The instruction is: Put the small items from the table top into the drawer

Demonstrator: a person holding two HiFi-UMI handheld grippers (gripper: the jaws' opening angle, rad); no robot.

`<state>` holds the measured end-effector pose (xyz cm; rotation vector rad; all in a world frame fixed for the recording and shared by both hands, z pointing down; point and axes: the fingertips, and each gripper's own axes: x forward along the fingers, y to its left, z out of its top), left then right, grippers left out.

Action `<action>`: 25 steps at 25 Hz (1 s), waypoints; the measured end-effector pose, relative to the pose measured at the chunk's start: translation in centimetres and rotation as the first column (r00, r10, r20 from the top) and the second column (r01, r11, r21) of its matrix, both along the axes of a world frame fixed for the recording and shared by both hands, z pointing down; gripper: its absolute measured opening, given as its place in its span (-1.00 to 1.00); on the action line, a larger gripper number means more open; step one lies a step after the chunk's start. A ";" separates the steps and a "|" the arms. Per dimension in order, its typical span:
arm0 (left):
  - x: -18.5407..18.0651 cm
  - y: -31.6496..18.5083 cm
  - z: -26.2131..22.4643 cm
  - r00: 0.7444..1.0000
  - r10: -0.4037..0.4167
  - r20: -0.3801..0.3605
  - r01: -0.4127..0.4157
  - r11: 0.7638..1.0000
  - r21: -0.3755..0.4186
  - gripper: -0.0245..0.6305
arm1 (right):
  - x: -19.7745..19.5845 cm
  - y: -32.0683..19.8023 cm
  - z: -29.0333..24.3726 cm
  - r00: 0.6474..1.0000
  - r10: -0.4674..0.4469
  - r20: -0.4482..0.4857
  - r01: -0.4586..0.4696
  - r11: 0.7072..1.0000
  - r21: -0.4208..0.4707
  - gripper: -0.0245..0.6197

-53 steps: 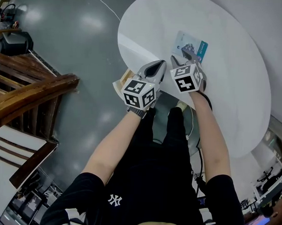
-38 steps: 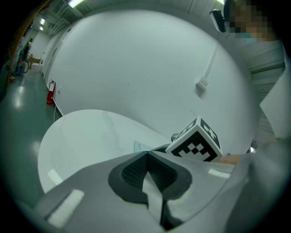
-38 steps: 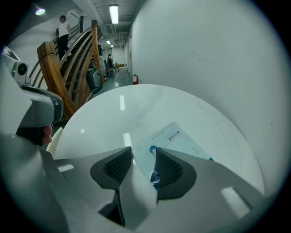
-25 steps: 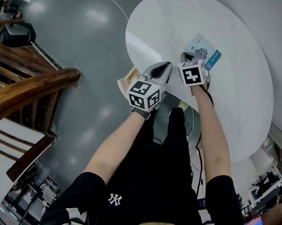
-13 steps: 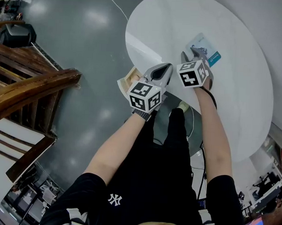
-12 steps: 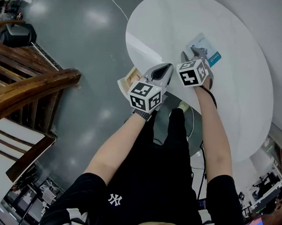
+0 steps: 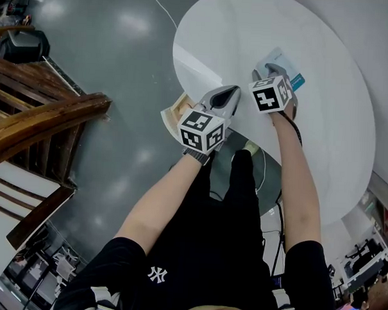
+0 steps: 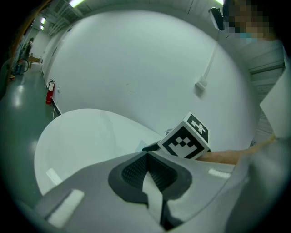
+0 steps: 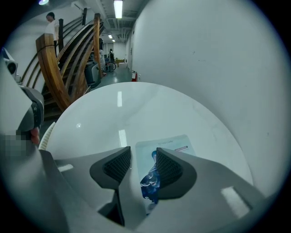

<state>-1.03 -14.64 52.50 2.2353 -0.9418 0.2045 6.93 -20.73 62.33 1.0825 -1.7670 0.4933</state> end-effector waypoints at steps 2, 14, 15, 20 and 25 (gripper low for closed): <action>0.1 0.0 0.1 1.000 0.000 0.001 0.000 1.000 -0.003 -0.92 | 0.1 0.2 0.2 0.998 0.036 0.054 -0.033 0.998 -0.048 -0.33; 0.3 0.1 0.2 1.000 0.007 0.004 -0.007 1.000 -0.006 -0.92 | 0.1 0.9 0.6 0.987 0.098 0.126 -0.085 0.991 -0.102 -0.85; 0.3 0.1 0.2 1.000 0.007 0.004 -0.007 1.000 -0.006 -0.92 | 0.1 0.7 0.4 0.985 0.097 0.145 -0.084 0.992 -0.090 -0.85; 0.4 0.3 0.0 1.000 0.009 -0.002 -0.009 1.000 -0.004 -0.92 | 0.1 1.7 -1.2 0.971 0.103 0.214 -0.093 0.994 -0.057 -0.85; 0.8 0.7 -0.4 1.000 0.013 -0.005 -0.013 1.000 0.001 -0.92 | -0.4 3.6 -4.0 0.951 0.097 0.294 -0.097 0.995 -0.017 -0.85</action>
